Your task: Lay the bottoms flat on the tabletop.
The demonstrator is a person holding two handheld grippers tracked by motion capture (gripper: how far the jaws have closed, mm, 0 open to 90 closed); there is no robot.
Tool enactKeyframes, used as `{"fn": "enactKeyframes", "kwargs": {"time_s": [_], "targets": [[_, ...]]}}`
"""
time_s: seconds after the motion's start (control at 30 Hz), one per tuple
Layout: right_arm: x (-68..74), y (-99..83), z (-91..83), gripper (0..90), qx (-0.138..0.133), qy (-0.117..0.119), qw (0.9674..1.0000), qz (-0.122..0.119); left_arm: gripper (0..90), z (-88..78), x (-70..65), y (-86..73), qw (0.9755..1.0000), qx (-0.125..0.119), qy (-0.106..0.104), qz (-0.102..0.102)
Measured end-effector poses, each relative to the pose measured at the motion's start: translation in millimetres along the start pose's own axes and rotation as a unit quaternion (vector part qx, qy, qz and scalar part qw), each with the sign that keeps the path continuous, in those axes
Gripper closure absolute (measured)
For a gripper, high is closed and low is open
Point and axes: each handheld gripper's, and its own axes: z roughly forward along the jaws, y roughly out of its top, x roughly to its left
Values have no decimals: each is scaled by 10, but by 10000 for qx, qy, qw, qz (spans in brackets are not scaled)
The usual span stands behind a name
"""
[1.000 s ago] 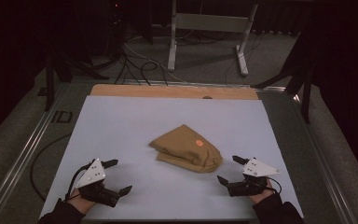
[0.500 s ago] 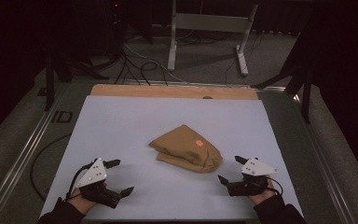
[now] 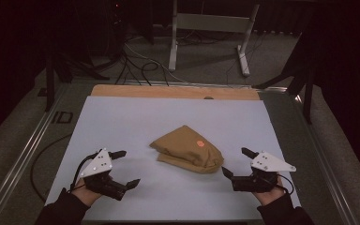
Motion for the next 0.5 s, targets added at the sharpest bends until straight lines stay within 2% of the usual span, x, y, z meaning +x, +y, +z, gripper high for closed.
{"fn": "enactKeyframes", "kwargs": {"time_s": [0.13, 0.23, 0.3, 0.4, 0.5], "targets": [[15, 113, 42, 82, 108, -170, 9996, -178, 4, 59, 67, 108, 9998, -51, -135, 109], [18, 151, 90, 82, 162, -110, 9995, -243, 4, 105, 104, 167, 9998, -7, -155, 155], [32, 192, 165, 82, 193, -47, 9993, -317, 4, 177, 149, 266, 9995, 26, -202, 223], [39, 213, 245, 82, 220, -67, 9993, -283, 4, 246, 211, 348, 9993, -63, -281, 247], [37, 212, 332, 82, 199, -150, 9996, -142, 5, 331, 284, 418, 9995, -79, -213, 227]]}}
